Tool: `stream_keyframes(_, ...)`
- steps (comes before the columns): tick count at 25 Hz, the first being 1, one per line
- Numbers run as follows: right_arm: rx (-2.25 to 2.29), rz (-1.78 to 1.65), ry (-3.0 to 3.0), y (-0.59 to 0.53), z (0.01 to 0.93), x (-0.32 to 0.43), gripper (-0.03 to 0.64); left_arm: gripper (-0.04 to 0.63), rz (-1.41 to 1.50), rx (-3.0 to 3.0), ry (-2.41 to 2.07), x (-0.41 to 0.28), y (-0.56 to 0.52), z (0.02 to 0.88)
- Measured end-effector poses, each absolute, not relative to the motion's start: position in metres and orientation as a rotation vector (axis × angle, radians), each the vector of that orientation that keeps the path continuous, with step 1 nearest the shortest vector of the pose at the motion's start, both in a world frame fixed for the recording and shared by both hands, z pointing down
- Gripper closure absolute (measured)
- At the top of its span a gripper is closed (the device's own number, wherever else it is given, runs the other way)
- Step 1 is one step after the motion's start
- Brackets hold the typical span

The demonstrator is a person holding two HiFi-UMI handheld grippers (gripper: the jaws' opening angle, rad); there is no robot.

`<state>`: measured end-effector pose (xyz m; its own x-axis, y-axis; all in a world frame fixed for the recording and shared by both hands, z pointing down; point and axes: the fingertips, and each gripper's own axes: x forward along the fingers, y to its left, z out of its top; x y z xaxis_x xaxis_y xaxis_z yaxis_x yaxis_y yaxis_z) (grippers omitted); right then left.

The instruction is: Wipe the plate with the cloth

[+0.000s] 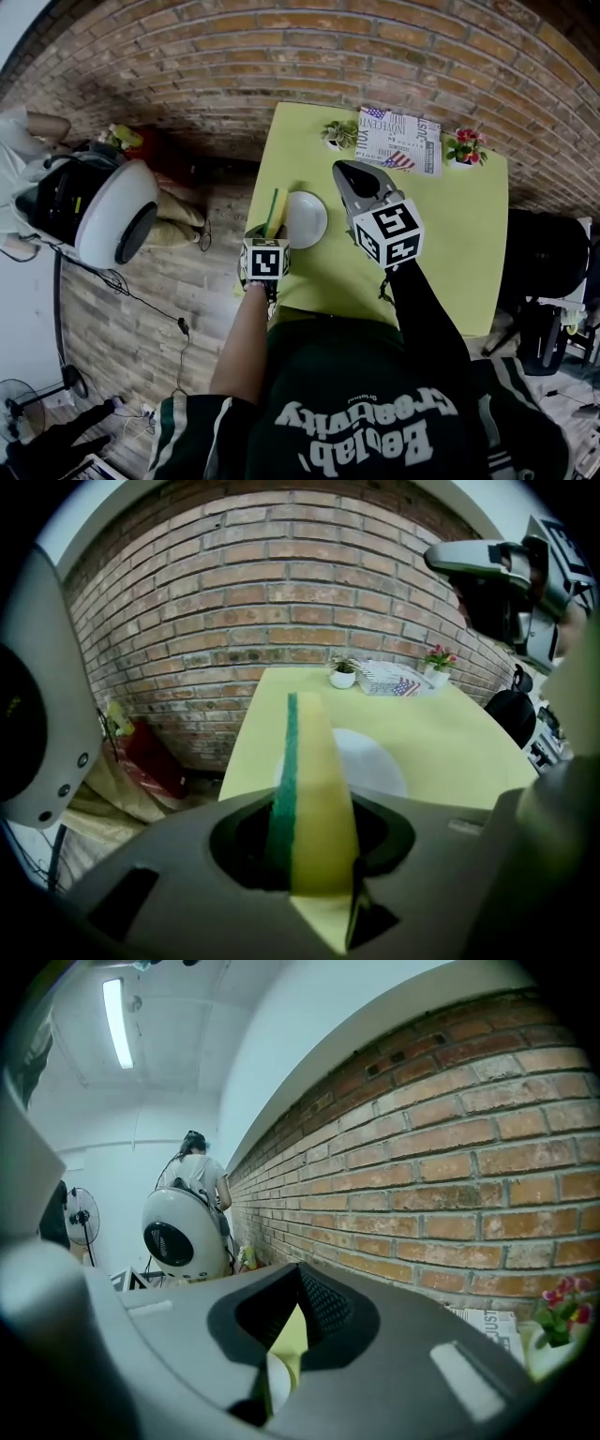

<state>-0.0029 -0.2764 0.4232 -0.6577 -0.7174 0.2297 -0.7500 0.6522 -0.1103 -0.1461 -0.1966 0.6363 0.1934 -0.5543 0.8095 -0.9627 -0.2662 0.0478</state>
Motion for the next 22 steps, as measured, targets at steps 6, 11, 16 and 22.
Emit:
stream_keyframes(6,1.225,0.293,-2.695,-0.272,0.423,0.006,0.604,0.465,0.935,2.006,-1.354,-0.113,-0.197,0.619)
stream_keyframes(11,1.247,0.298,-2.687,-0.268,0.423,0.016,0.604,0.463,0.94,2.121,-1.272,-0.073,-0.194,0.614)
stream_keyframes(16,1.265,0.295,-2.685,-0.263,0.42,0.025,0.604,0.463,0.986,2.175,-1.176,-0.043,-0.179,0.626)
stream_keyframes(22,1.272,0.297,-2.682,-0.258,0.421,0.03,0.604,0.463,1.032,2.124,-1.138,-0.039,-0.162,0.645)
